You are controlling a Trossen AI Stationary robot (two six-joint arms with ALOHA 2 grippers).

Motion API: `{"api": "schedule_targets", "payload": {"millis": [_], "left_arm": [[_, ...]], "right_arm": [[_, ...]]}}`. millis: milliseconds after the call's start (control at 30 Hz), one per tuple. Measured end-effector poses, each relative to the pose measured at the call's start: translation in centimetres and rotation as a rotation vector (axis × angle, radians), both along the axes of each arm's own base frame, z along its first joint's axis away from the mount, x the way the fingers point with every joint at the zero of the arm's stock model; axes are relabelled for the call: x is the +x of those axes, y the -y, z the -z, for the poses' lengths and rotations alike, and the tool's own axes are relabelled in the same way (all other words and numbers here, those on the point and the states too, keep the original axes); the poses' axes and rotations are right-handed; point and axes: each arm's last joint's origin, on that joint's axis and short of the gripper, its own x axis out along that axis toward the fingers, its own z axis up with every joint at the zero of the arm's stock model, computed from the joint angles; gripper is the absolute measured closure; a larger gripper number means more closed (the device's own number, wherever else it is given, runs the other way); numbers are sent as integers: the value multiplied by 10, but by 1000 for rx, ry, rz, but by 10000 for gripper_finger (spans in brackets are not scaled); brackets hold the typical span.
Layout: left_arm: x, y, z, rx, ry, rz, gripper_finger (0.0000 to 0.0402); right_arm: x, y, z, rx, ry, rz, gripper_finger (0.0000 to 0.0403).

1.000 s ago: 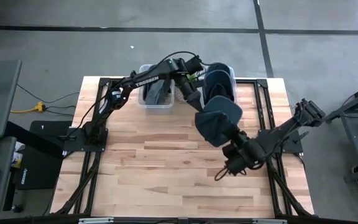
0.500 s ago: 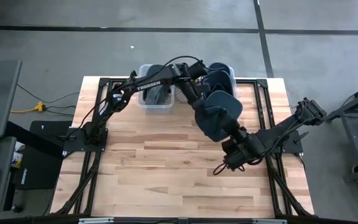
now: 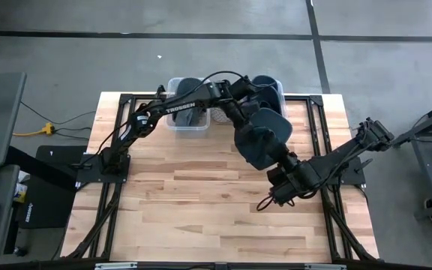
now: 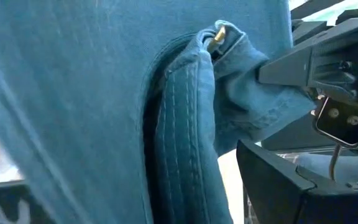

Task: Pick & Place hat
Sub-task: Put the blue cap into the right transparent bin

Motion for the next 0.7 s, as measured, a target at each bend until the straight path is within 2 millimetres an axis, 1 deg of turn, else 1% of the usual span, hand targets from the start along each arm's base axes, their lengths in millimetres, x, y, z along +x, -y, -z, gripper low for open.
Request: {"api": "schedule_targets", "payload": {"millis": [300,400,467,533,600,667,700], "left_arm": [[1,2,0,19,2,-14,170],[2,1,0,29,-1,-24,188],[1,1,0,31,-3,-26,216],[1,1,0,31,-3,-25,255],[1,1,0,29,6,-7,306],[1,1,0,35,14,11,364],[0,1,0,36,19,17,382]], "right_arm": [[0,0,0,-15,6,-3,387],[0,0,0,-17,6,-4,387],[0,0,0,-18,7,-4,387],[0,1,-1,-20,12,-5,387],[-1,1,-2,-20,15,-5,387],[-1,1,-2,-18,16,-4,387],[-1,1,-2,-16,16,-4,387]]}}
